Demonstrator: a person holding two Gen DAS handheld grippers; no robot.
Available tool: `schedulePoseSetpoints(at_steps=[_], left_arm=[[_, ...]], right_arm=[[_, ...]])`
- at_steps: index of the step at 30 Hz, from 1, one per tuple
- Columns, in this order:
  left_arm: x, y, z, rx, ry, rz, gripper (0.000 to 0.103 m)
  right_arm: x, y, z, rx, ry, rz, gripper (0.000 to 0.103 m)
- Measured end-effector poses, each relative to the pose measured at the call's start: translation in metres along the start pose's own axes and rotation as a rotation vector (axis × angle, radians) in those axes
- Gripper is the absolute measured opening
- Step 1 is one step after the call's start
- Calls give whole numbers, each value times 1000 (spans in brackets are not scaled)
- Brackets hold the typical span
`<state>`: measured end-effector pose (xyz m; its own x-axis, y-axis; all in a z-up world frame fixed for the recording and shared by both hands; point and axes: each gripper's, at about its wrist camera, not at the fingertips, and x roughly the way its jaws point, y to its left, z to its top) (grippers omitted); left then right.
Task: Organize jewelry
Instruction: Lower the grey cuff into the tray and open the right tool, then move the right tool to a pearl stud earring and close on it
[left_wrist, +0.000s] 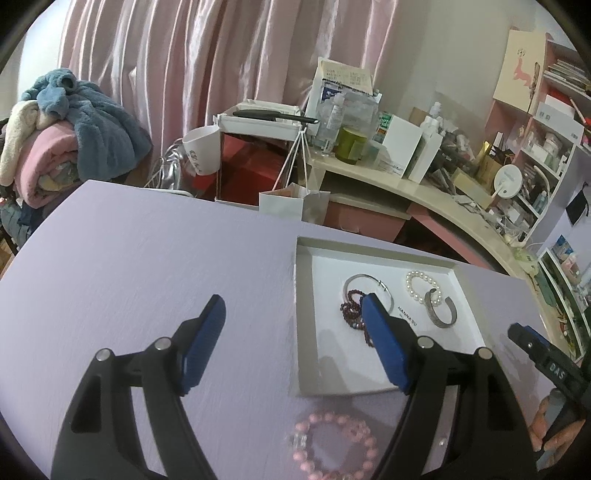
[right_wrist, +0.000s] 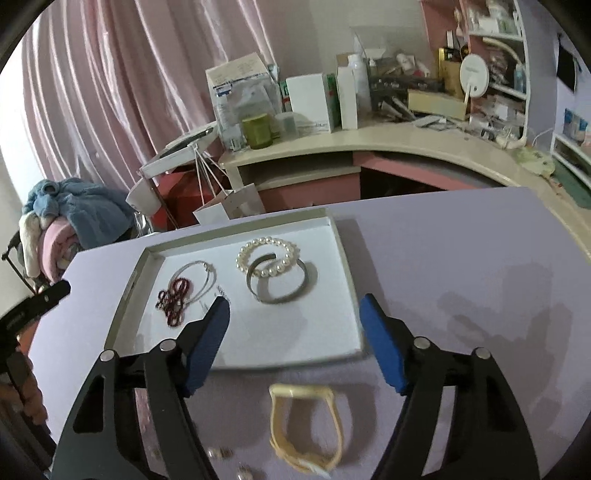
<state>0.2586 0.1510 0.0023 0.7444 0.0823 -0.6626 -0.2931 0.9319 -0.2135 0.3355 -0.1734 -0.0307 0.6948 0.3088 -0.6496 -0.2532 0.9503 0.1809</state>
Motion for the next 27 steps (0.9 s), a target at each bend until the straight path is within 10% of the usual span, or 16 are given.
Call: schedulePoseSetpoints(at_steps=[27], left_arm=[[-52,10,-93,59,5,27,88]], right_arm=[[-21,31,-103,-209,160,136,47]])
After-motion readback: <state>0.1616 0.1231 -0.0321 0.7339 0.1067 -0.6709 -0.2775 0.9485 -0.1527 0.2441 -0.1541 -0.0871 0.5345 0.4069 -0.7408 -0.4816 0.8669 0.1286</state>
